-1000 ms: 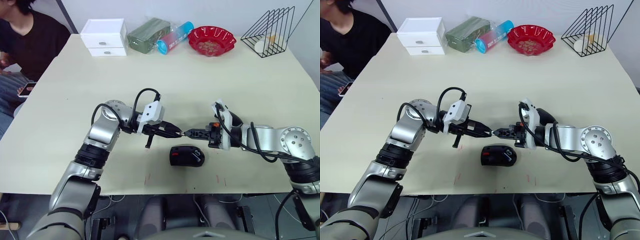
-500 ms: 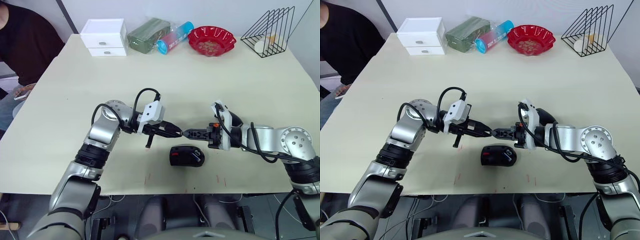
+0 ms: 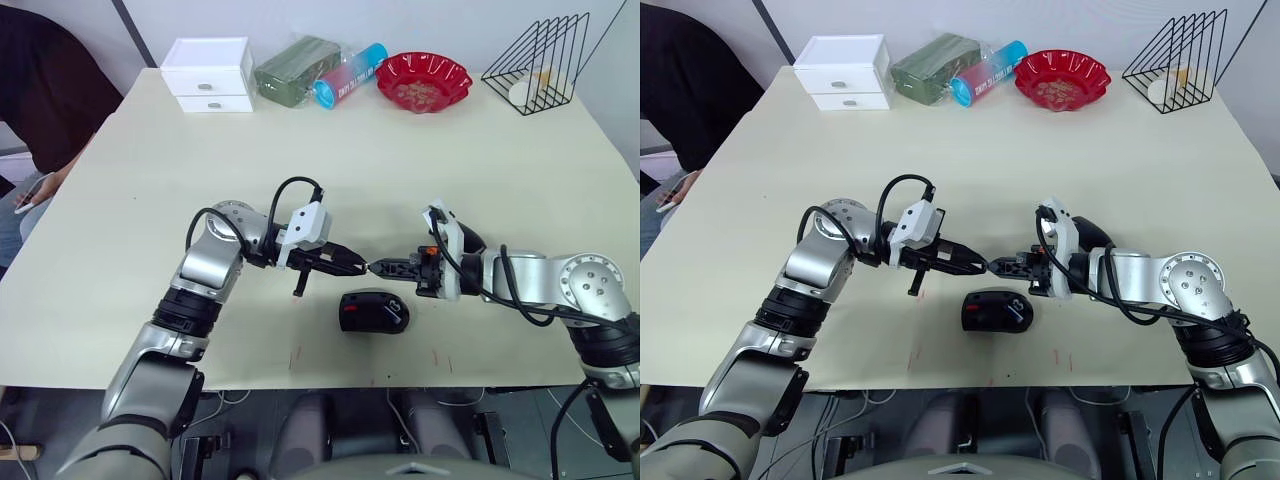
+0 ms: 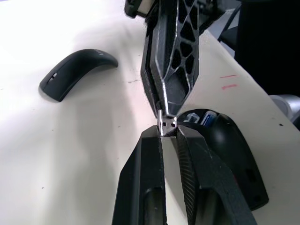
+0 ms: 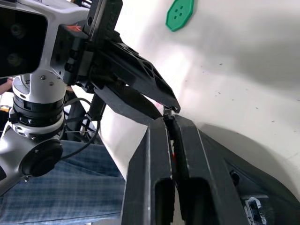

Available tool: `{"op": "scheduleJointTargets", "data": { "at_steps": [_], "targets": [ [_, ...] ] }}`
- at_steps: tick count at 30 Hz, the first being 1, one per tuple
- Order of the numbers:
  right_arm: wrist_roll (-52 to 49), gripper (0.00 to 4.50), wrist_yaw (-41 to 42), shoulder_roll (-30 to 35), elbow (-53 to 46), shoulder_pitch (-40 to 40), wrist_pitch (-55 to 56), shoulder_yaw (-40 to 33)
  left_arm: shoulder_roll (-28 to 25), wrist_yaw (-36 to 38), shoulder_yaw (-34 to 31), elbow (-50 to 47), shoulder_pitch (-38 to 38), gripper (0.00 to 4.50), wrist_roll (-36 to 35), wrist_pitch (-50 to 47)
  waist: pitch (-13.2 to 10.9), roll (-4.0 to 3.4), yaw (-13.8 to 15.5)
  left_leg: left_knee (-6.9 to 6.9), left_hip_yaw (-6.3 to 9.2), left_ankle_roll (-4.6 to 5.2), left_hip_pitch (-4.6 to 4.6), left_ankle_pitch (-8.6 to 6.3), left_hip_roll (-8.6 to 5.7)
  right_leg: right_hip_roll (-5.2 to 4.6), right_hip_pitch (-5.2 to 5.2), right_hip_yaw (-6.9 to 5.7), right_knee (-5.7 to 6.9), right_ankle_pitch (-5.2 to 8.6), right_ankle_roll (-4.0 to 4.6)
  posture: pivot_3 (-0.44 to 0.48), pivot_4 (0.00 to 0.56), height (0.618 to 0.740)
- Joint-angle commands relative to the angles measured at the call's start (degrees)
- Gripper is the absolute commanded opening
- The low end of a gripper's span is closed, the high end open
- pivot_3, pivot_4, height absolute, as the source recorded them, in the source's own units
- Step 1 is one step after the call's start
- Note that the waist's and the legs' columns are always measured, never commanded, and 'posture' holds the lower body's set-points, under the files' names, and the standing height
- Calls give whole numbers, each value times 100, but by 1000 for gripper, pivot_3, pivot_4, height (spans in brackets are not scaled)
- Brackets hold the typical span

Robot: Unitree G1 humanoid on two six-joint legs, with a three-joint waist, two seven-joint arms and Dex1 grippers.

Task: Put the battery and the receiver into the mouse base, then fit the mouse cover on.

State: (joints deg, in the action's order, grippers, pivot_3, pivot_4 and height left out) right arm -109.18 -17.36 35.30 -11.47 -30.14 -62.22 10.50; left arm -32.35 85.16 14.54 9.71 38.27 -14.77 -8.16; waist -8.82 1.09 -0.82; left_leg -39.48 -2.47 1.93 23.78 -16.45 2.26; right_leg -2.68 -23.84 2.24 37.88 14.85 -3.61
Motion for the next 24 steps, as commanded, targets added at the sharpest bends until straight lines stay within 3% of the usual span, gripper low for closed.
{"op": "scheduleJointTargets", "data": {
  "at_steps": [1,9,12,17,19,24],
  "targets": [
    [-95,38,89,-4,-214,-57,49,-62,-17,-4,-3,-80,44,0,6,52,0,0,0,0,0,0,0,0,0,0,0,0,0,0,0,0,150,740],
    [-60,38,165,14,-227,-37,36,-95,-26,-34,-39,-115,11,0,-47,-38,0,0,0,0,0,0,0,0,0,0,0,0,0,0,0,0,150,740],
    [-139,0,264,91,-252,3,30,-176,-90,-12,-69,-178,-84,1397,-61,13,0,0,0,0,0,0,0,0,0,0,0,0,0,0,0,0,150,740],
    [-80,0,532,295,-332,149,5,-298,-172,-1,-116,-307,-202,3147,-150,-67,0,0,1,0,1,0,0,0,0,0,0,0,0,0,0,0,150,740],
    [-69,0,744,450,-438,283,-13,-409,-219,-3,-144,-433,-292,4315,-216,-153,0,0,4,0,0,0,1,0,0,-1,0,-1,0,0,0,0,150,740],
    [97,0,1209,680,-627,526,-12,-604,-293,-14,-160,-760,-474,4427,-375,-370,0,0,4,0,1,0,0,0,1,-2,1,-1,0,0,0,0,150,740]
  ]
}}
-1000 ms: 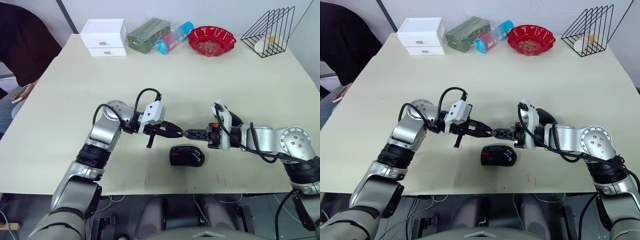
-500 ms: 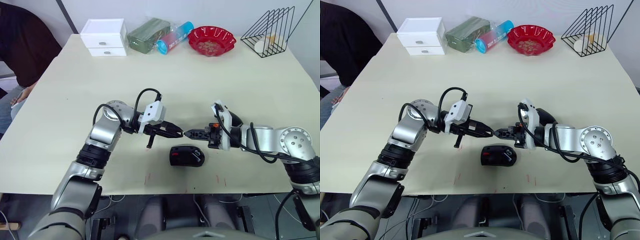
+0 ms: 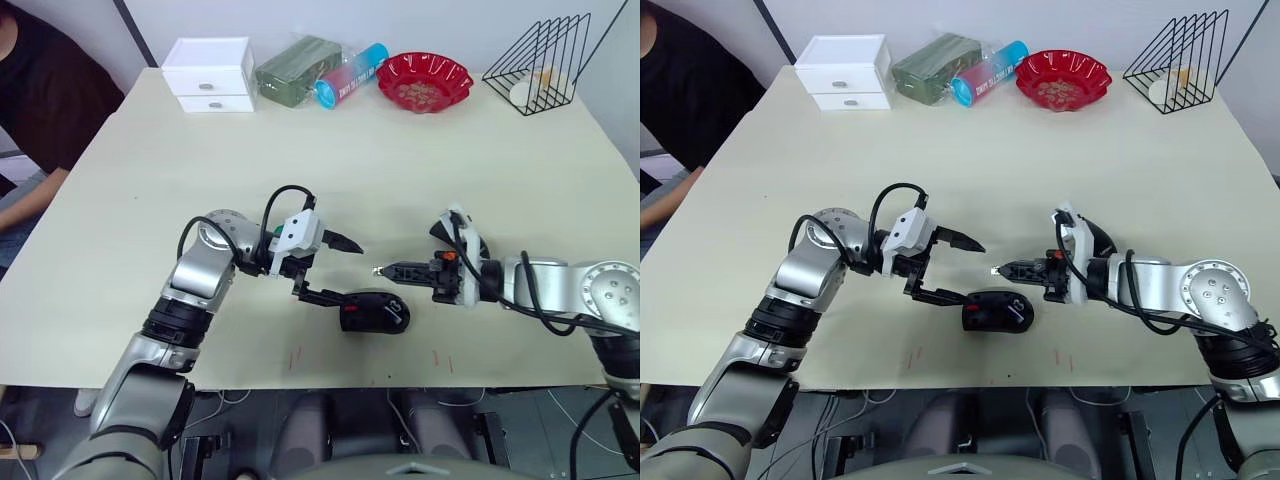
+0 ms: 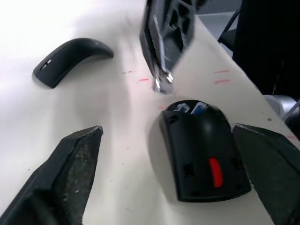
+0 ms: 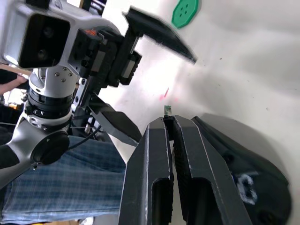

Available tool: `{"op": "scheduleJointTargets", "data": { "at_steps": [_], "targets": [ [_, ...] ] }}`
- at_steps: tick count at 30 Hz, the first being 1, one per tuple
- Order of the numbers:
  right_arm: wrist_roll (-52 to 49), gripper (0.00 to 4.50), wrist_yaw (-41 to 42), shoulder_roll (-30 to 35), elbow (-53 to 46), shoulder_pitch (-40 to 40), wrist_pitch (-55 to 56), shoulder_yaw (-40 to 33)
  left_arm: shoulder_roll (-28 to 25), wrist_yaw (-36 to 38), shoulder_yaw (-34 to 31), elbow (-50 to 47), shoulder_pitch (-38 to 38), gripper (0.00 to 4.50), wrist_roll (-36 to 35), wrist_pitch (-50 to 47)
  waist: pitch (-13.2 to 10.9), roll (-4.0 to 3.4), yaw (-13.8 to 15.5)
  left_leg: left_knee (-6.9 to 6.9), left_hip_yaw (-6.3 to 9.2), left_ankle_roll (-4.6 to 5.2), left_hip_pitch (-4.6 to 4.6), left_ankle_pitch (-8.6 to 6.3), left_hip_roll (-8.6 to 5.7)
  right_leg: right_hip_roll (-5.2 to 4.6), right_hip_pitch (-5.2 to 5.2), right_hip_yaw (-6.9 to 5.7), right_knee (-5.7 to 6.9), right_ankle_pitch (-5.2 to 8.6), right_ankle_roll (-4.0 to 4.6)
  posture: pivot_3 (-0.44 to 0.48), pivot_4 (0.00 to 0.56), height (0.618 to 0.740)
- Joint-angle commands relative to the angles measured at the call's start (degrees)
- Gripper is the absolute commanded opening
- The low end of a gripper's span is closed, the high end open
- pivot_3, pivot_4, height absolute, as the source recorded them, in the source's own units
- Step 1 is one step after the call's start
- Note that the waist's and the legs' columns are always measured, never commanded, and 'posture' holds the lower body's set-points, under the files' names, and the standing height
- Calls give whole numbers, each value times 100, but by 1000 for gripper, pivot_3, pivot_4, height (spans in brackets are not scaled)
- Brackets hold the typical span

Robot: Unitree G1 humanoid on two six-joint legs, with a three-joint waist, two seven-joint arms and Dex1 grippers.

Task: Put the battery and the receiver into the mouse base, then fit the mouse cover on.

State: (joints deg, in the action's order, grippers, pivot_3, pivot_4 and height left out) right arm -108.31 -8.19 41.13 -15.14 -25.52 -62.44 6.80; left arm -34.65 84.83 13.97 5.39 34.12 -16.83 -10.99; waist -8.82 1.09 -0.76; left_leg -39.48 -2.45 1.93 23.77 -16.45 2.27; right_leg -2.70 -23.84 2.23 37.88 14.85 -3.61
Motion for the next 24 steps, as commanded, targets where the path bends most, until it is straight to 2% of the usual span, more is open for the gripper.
{"op": "scheduleJointTargets", "data": {
  "at_steps": [1,5,11,14,18,20,24],
  "targets": [
    [128,0,528,186,-368,203,-1,-374,-69,-18,-98,-490,-146,4427,-228,-182,0,0,-4,0,0,0,0,0,0,0,0,0,1,0,0,0,150,740],
    [1298,0,1871,591,-979,992,146,-942,-54,-271,9,-1050,-545,4427,-283,-522,1,-1,25,1,4,0,4,0,0,0,1,-3,-5,1,0,0,150,740],
    [2816,0,3148,819,-1415,1744,603,-1160,40,-666,132,-1437,-795,4427,-153,-825,1,-1,11,-5,8,0,-6,0,-3,2,5,-2,9,-1,-1,0,150,740],
    [3700,0,3707,863,-1626,2300,1137,-1279,92,-965,246,-1465,-887,4427,71,-790,2,-1,25,-6,17,0,-12,0,-4,4,17,-9,8,0,0,0,150,740],
    [4683,0,4421,892,-1768,2839,1827,-1336,-18,-995,405,-1383,-990,4427,296,-548,2,-1,17,-12,17,0,-9,0,-7,4,17,-9,6,-1,-1,0,150,740],
    [5240,0,4930,739,-1696,3142,2527,-1475,8,-1057,438,-1289,-982,4427,345,-513,2,-1,26,-13,17,0,-10,0,-7,4,17,-9,7,-1,-1,0,150,740],
    [5906,0,5416,666,-1530,3367,3133,-1566,75,-1107,484,-1139,-941,4427,382,-461,2,-2,34,-17,20,-1,-11,0,-7,4,19,-12,10,-1,-1,0,150,740]
  ]
}}
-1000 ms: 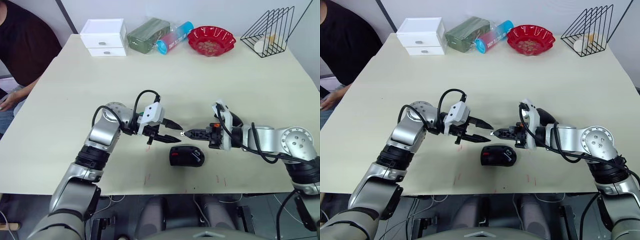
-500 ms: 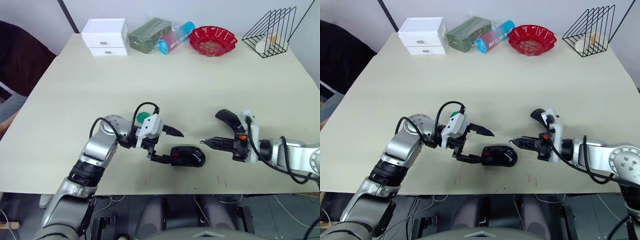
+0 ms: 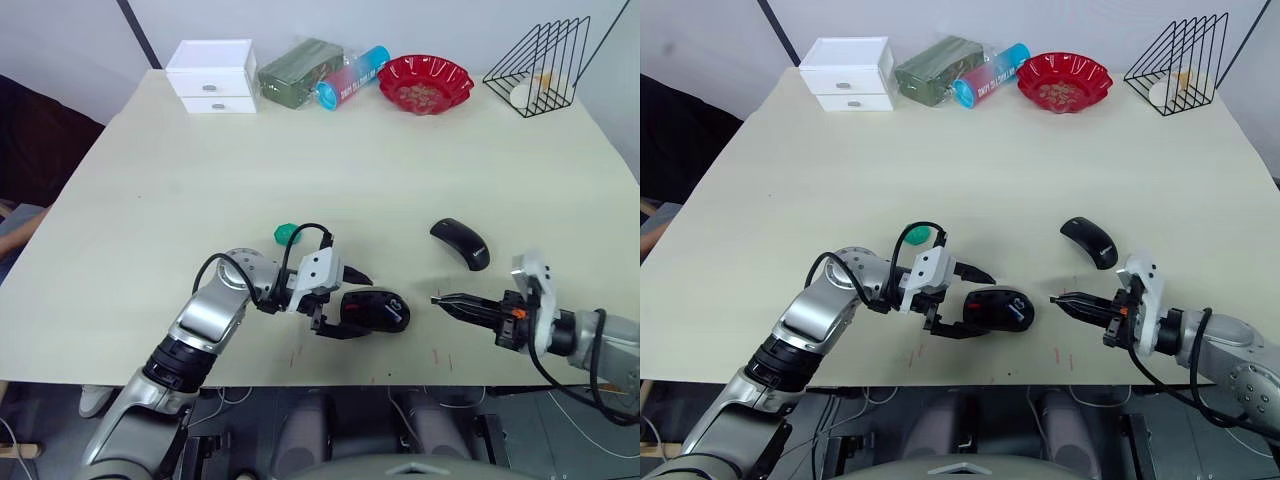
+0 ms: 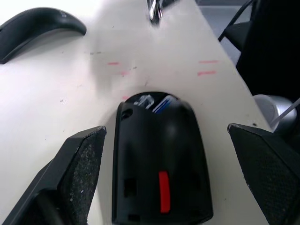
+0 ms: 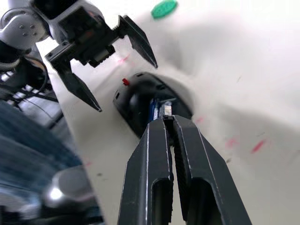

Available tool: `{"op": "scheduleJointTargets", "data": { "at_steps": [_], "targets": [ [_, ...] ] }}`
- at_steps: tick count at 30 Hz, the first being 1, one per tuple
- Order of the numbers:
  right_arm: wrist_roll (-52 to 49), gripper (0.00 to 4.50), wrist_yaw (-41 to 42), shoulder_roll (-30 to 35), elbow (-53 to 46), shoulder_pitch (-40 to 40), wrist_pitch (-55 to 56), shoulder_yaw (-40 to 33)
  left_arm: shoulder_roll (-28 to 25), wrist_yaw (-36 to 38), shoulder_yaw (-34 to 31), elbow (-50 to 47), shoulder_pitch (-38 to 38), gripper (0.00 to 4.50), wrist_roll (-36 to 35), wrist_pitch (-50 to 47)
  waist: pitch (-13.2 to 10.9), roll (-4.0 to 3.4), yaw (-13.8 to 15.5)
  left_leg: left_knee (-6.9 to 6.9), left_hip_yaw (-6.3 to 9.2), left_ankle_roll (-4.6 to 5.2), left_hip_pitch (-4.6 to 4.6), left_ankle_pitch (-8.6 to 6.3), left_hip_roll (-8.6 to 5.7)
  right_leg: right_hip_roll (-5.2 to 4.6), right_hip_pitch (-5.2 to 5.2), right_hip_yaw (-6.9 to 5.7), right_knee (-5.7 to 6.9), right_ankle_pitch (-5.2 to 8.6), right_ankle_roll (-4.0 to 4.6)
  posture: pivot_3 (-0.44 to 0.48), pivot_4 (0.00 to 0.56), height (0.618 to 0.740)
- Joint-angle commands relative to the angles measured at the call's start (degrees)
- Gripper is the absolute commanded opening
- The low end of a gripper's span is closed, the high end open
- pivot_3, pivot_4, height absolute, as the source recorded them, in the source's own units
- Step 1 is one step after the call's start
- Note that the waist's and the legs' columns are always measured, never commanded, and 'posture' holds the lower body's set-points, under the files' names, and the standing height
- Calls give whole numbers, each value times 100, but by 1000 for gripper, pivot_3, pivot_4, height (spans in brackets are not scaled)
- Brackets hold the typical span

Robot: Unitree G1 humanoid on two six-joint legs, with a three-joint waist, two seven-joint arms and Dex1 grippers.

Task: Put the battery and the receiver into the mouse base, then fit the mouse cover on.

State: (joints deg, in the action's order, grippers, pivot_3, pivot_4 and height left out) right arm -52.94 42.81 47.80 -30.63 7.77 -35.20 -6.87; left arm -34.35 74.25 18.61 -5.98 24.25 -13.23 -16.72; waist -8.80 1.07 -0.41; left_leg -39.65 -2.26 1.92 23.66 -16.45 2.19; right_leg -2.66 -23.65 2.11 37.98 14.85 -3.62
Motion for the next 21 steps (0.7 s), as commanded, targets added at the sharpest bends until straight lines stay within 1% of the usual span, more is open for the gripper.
{"op": "scheduleJointTargets", "data": {
  "at_steps": [1,10,15,21],
  "targets": [
    [471,0,359,-13,50,43,462,-202,61,-68,43,40,56,4427,65,158,0,0,-5,-4,0,0,0,0,0,0,1,0,0,0,0,0,150,740],
    [770,0,624,-278,79,28,687,-244,266,-38,234,496,186,4427,295,515,0,0,14,-22,1,0,3,0,-1,1,6,0,5,-2,-3,0,150,740],
    [961,0,847,-325,123,62,866,-269,350,-18,320,691,220,4427,401,678,0,0,23,-29,2,0,4,0,-1,1,7,-1,7,-3,-4,0,150,740],
    [1045,0,881,-382,135,24,880,-278,513,-25,380,850,253,4427,489,800,0,0,36,-40,3,0,5,0,-1,1,11,-1,9,-4,-7,0,150,740]
  ]
}}
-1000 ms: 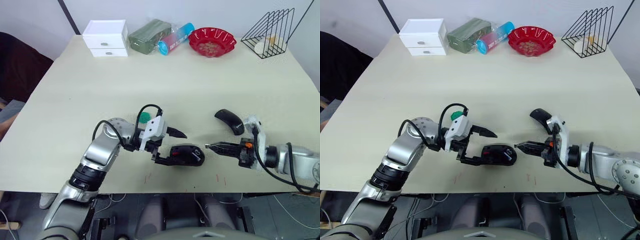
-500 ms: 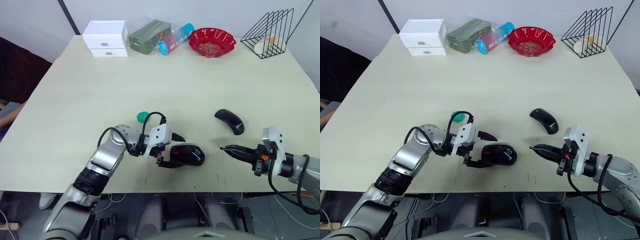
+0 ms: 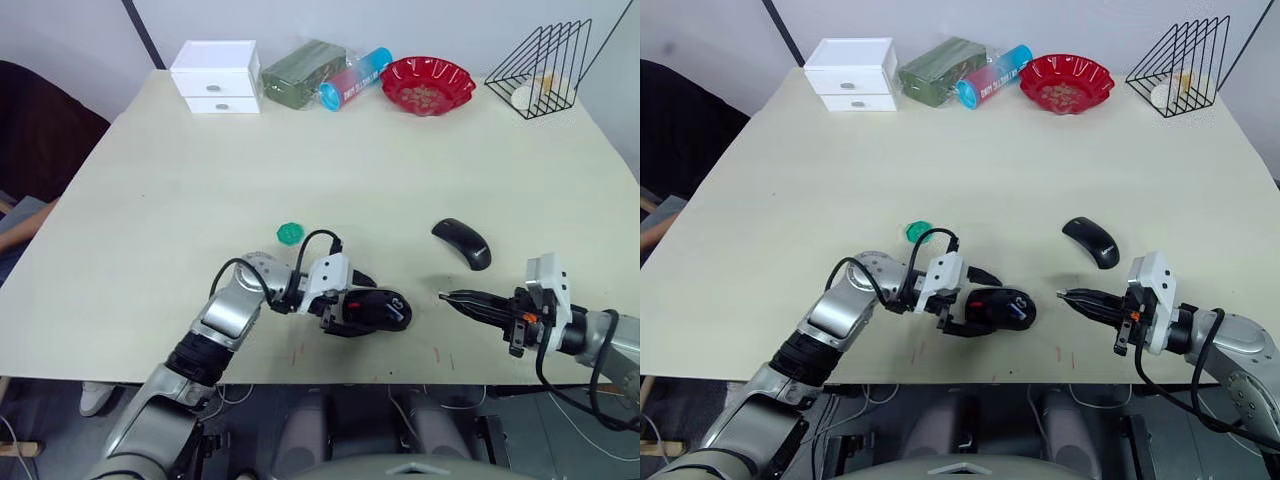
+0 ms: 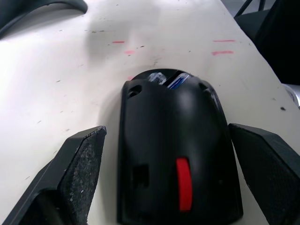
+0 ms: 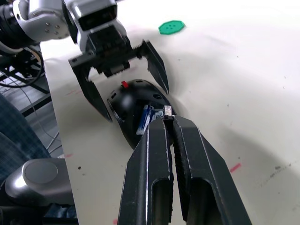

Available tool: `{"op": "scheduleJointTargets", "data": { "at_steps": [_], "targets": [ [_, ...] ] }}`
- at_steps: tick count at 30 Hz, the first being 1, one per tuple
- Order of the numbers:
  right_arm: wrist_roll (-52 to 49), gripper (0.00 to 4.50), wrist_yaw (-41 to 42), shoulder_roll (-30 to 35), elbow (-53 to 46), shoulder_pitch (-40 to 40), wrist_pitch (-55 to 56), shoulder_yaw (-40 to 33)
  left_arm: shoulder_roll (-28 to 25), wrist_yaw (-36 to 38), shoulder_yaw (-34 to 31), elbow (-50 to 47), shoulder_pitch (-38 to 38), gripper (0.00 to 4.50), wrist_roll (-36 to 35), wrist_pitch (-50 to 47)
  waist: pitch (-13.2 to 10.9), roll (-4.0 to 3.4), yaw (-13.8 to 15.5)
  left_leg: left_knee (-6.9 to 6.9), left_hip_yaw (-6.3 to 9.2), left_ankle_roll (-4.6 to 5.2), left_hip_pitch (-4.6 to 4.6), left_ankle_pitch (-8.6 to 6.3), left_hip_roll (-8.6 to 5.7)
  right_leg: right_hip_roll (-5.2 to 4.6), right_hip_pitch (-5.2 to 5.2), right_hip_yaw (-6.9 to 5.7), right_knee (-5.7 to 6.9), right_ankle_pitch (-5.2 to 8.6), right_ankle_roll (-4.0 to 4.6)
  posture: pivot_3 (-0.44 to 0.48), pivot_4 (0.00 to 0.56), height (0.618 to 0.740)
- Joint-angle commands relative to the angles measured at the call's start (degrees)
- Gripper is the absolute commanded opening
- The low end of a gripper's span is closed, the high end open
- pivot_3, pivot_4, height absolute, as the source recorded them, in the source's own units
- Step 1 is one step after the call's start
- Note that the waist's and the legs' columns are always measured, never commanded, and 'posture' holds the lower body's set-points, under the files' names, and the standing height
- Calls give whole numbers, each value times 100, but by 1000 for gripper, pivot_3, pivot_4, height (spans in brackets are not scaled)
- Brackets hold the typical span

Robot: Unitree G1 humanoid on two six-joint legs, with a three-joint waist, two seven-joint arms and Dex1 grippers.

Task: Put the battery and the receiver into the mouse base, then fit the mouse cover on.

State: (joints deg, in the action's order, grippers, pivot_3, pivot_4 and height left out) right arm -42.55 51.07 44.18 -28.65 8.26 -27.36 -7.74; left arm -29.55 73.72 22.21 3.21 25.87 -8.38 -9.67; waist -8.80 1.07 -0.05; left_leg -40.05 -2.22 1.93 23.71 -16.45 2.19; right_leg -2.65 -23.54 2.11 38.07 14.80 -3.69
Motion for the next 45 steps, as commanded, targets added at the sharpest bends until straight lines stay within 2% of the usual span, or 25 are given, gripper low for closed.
{"op": "scheduleJointTargets", "data": {
  "at_steps": [1,13,18,21,23,28,32,39,42,45],
  "targets": [
    [15,0,70,-17,-67,-29,99,-186,52,35,28,-67,96,4427,-7,74,0,0,2,0,0,0,0,0,0,0,0,0,0,0,0,0,150,740],
    [399,0,818,-28,84,7,898,-226,174,-7,153,139,127,4427,155,181,0,0,72,-2,-1,0,0,0,0,1,1,0,0,0,-1,0,150,740],
    [935,0,1449,29,493,35,1989,-269,202,6,153,151,115,4427,166,170,0,0,81,-5,-2,0,0,0,-1,1,2,1,-1,-1,-1,0,150,740],
    [989,0,1581,57,607,-29,2168,-324,219,-6,150,177,126,3753,170,168,0,0,81,-5,-1,0,-1,0,-1,1,2,1,0,-1,-1,0,150,740],
    [1075,0,1661,87,644,-83,2314,-332,228,-10,150,176,125,2965,167,162,1,-2,82,-5,-1,0,-1,0,-1,1,3,1,0,-1,-1,0,150,740],
    [1169,0,1734,147,616,-81,2391,-311,232,-17,157,145,107,2943,170,135,2,-3,84,-6,-1,0,-2,0,-1,1,4,0,0,-1,-1,0,150,740],
    [1166,0,1174,257,233,-146,1646,-295,215,-78,167,17,69,2943,191,-4,2,-4,83,-6,0,0,-2,0,0,1,5,1,0,-1,-1,0,150,740],
    [716,0,441,857,-709,-506,-287,-96,187,-335,220,-315,21,2943,358,-441,3,-5,87,-11,7,0,-1,0,0,1,7,-3,2,-1,0,0,150,740],
    [473,0,-41,1204,-1125,-970,-1482,147,122,-388,300,-468,-71,2943,443,-539,3,-6,81,-14,7,0,-1,0,0,0,9,-4,2,-1,0,0,150,740],
    [403,0,-279,1415,-1321,-1387,-2123,375,202,-616,253,-538,-89,2943,455,-784,4,-6,94,-15,12,0,-1,0,0,0,9,-6,2,-1,0,0,150,740]
  ]
}}
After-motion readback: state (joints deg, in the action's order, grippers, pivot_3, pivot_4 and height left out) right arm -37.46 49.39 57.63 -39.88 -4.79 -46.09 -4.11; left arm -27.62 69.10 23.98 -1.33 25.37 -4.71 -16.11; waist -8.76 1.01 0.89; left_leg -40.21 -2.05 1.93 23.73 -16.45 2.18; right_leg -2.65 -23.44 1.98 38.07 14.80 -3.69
